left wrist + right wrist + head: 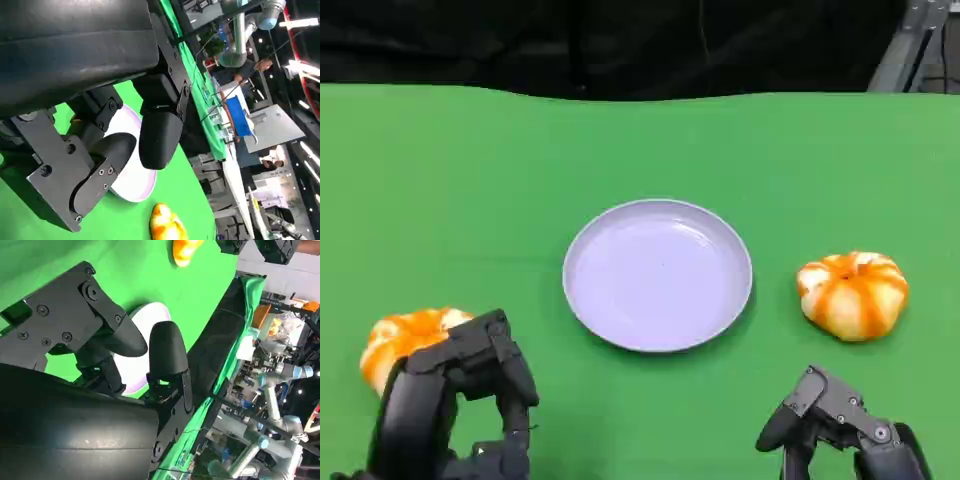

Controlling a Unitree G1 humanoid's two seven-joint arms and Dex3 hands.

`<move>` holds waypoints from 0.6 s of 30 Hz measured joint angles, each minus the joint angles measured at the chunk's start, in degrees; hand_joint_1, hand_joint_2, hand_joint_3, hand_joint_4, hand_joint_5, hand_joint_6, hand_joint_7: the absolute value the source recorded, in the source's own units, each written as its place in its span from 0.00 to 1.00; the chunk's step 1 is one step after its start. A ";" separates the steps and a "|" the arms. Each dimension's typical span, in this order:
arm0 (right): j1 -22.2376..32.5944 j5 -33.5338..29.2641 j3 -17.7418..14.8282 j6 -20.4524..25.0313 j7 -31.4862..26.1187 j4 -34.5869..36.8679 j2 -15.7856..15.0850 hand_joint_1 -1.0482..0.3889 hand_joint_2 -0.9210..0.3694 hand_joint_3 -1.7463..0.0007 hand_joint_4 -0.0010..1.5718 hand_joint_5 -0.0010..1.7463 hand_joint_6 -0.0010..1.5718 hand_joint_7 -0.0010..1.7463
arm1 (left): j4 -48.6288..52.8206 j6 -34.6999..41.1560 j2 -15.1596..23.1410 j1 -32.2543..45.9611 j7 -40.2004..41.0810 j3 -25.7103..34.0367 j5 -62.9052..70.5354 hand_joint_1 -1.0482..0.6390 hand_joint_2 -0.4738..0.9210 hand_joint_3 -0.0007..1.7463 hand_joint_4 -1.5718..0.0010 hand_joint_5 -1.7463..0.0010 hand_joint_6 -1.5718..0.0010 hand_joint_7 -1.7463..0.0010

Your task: Grasp the bread from the table and place it into the plate.

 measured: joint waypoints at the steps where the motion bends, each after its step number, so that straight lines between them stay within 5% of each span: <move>1: 0.00 0.00 -0.01 0.00 0.00 0.00 -0.01 0.65 0.38 0.13 0.53 1.00 0.36 0.98 | 0.00 -0.13 0.00 0.00 0.00 0.00 0.00 0.60 0.46 1.00 0.34 0.00 0.43 0.01; 11: -0.01 0.01 0.00 0.00 0.00 0.00 0.03 0.65 0.38 0.13 0.53 1.00 0.36 0.98 | 0.16 -0.77 0.00 -0.07 0.00 0.04 -0.05 0.60 0.46 1.00 0.34 0.00 0.43 0.01; 18: -0.03 -0.44 0.00 0.01 -0.01 -0.01 0.03 0.65 0.38 0.13 0.54 1.00 0.36 0.98 | -0.21 2.37 0.05 -0.04 -0.20 0.12 -2.08 0.60 0.52 0.93 0.47 0.07 0.51 0.14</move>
